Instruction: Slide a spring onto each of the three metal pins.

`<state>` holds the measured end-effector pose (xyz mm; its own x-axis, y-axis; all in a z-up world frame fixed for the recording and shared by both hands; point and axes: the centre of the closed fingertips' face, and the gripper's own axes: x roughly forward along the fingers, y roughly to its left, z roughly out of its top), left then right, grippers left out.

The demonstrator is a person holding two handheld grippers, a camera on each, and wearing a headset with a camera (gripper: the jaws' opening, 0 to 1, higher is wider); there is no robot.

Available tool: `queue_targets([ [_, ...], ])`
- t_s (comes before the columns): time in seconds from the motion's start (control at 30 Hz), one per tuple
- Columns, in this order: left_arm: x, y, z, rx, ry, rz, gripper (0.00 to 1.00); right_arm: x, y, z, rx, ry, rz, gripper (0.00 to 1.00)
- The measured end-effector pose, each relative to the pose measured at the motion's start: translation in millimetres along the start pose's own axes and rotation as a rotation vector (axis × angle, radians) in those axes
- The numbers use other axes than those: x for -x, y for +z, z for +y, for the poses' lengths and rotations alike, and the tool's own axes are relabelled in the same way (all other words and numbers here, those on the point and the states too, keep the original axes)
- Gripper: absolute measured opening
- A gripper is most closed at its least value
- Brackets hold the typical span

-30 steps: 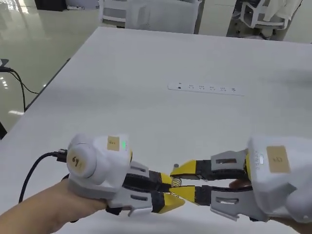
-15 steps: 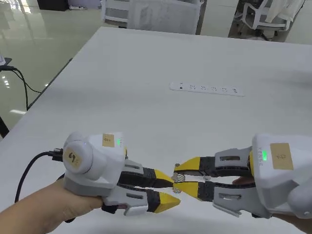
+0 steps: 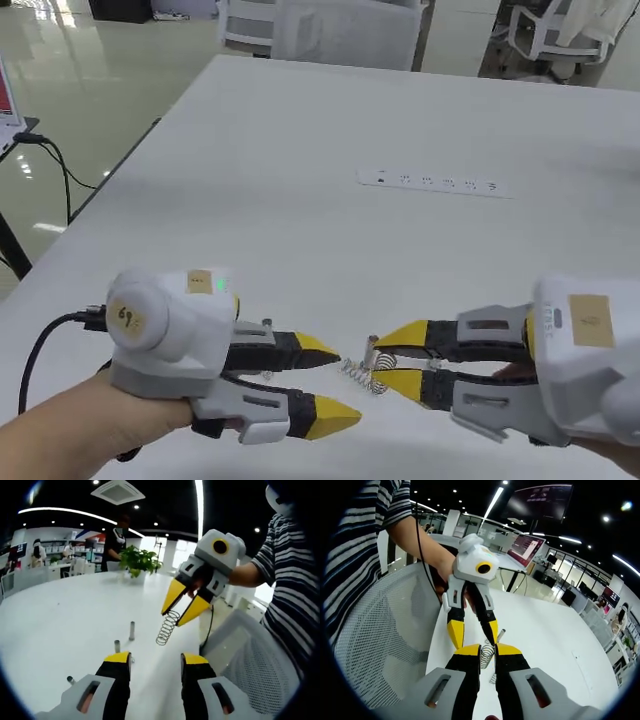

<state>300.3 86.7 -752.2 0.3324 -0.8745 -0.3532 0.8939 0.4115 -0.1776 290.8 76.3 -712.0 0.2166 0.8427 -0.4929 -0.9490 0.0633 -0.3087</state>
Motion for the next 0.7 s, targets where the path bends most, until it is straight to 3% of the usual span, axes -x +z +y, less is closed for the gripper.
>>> queue_targets([
  [0.33,16.6,-4.3,5.2,0.037,0.041,-0.02,0.39,1.9,-2.3,-6.1,-0.007,-0.025,0.002,0.07],
  [0.7,38.5,-8.7,20.3,0.06,0.136,-0.037,0.52,4.0,-2.6,-13.8,-0.034,-0.061,-0.008,0.07],
])
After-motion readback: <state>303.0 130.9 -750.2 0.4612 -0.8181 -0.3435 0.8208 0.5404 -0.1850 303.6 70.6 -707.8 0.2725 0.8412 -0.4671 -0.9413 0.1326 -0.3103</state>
